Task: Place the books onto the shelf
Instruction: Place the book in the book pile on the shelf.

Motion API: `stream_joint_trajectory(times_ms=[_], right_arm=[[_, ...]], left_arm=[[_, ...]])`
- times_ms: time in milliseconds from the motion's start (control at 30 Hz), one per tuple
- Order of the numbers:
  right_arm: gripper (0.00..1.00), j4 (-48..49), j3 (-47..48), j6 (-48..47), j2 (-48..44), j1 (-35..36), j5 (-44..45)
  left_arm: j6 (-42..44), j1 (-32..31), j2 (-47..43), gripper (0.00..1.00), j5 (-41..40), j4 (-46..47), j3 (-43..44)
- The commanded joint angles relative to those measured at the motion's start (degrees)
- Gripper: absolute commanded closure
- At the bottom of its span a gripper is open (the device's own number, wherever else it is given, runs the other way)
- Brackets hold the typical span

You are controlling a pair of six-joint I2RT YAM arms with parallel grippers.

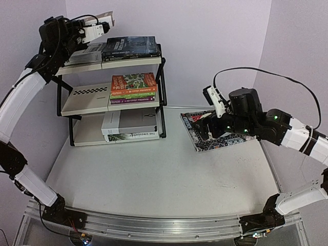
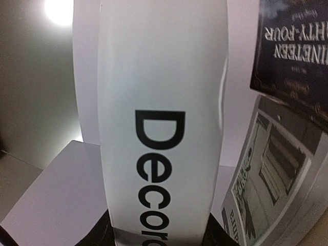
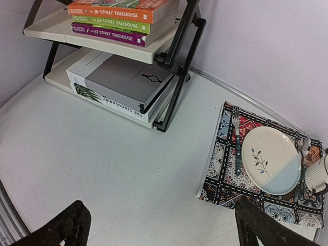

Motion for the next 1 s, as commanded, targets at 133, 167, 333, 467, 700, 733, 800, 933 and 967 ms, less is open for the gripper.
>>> stream_joint_trajectory(times_ms=[133,167,333,467,700,733,800,933,967], right_arm=[[0.02,-1.1,8.0,0.6,6.8,-0.4,-6.4],[0.02,-1.1,8.4,1.0,7.4,-0.5,-7.0],[0.02,-1.2,9.9,2.0,9.9,-0.5,-8.5],[0.02,-1.2,9.8,2.0,10.4,-0.6,-7.9],[0.02,-0.8,10.0,2.5,11.7,-0.7,-8.5],[0.02,-0.6,10.1,2.5,12.0,-0.8,-8.6],[0.02,-0.4,10.3,2.8,12.5,-0.8,-8.8],[0.02,-0.1,10.3,3.4,13.3,-1.0,-9.4],[0.02,0.0,10.2,3.5,13.4,-1.0,-9.5]], left_arm=[[0.4,10.2,-5.4,1.00,11.9,-6.7,-0.5],[0.4,11.0,-4.5,1.00,12.2,-8.8,0.7],[1.3,14.0,-3.1,1.00,16.6,-12.7,1.6],[2.9,16.3,-2.2,1.00,20.4,-13.0,0.5],[6.3,18.1,-0.7,1.00,21.9,-13.0,-0.6],[6.9,18.3,-1.0,1.00,23.1,-12.9,-1.2],[6.9,18.6,-1.1,1.00,24.9,-12.8,-1.3],[7.1,18.8,-0.6,0.99,26.4,-12.5,-1.0],[7.0,18.9,-0.6,0.99,27.4,-12.4,-1.0]])
